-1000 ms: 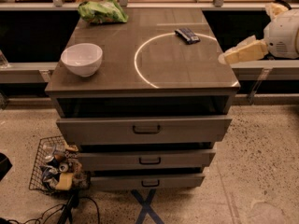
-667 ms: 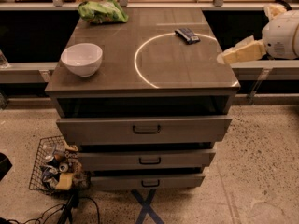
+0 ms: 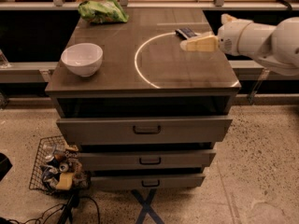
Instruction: Move rxbar blueberry near white bowl
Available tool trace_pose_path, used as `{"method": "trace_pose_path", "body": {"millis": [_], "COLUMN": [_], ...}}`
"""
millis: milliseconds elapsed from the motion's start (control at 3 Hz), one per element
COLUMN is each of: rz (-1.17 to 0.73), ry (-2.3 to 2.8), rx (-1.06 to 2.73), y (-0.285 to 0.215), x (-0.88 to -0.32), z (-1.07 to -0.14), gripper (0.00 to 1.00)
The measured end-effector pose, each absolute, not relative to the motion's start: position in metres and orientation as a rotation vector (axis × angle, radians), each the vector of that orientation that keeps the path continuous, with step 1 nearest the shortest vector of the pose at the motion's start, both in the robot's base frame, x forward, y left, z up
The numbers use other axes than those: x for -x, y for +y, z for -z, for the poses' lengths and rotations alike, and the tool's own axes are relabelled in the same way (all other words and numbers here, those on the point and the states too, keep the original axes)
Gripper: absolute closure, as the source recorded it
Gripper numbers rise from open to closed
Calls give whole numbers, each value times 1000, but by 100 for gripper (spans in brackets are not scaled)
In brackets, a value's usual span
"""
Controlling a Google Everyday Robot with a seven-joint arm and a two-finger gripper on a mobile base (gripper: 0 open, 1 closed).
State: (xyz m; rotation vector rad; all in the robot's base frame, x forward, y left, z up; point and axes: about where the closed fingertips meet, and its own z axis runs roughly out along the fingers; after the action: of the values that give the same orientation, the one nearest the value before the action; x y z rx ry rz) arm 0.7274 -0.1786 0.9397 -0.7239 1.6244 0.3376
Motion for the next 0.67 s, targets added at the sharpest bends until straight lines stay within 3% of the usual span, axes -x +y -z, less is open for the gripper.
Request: {"method": "trace_pose_path", "body": {"millis": [667], "rz": [-460], "ry": [1580], "rx": [646], "y": [-146], "x": [-811], "z": [-902], "gripper": [0]}}
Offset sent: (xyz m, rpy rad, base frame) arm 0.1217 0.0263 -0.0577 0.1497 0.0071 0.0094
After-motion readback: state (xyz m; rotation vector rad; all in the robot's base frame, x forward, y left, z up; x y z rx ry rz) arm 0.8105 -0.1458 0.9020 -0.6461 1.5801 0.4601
